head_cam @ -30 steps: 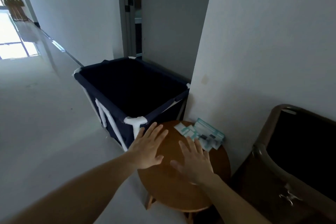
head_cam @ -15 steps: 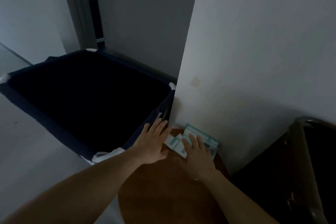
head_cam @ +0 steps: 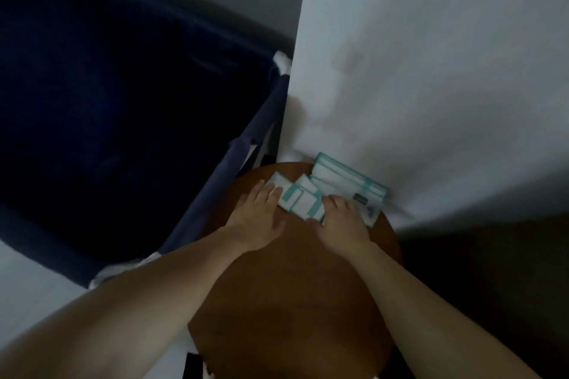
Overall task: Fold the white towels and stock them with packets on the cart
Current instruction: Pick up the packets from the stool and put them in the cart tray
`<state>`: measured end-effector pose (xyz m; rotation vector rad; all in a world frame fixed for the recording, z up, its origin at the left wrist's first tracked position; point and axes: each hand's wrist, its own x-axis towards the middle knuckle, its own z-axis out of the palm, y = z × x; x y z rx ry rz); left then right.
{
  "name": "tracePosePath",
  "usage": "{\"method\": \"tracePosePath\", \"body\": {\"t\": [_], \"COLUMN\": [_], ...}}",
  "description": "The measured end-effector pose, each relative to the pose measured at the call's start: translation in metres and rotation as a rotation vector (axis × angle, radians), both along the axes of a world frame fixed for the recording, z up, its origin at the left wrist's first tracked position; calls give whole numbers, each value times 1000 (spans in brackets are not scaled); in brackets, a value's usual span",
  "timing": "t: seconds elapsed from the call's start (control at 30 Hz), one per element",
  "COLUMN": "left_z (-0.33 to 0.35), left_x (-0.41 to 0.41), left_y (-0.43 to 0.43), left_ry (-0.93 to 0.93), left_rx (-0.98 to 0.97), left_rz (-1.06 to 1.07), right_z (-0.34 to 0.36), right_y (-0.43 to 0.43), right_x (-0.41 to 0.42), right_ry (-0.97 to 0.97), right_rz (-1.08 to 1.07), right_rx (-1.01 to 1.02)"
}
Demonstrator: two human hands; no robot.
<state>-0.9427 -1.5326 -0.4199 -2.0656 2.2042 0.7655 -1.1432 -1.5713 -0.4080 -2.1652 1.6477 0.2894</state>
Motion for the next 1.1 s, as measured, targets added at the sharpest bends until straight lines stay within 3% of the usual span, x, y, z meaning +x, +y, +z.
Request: {"method": "tracePosePath", "body": {"t": [0.17,0.27,0.57,0.73,0.97,1.1], "left_z": [-73,-103,-138,-135,-143,-148], "left_x": [4,5,5,9,-6,-22], "left_y": [0,-2,-39,-47,-45,-42], "left_ry": [17,-12,26,-24,399,946], "left_rx": [141,184,156,52,263,338], "left_rz": [147,207,353,355,907,1188], "right_z": [-78,-119,-180,-190,-168,-164], "right_y": [-58,-80,-101,-100,-84,-64], "right_x": [18,33,64,61,50,41], "right_ry": [-49,-98,-63,-203,-623,-772], "right_rz": [50,61,213,182,-255,-470], "right_rx": [102,63,-79,-86,319,549]}}
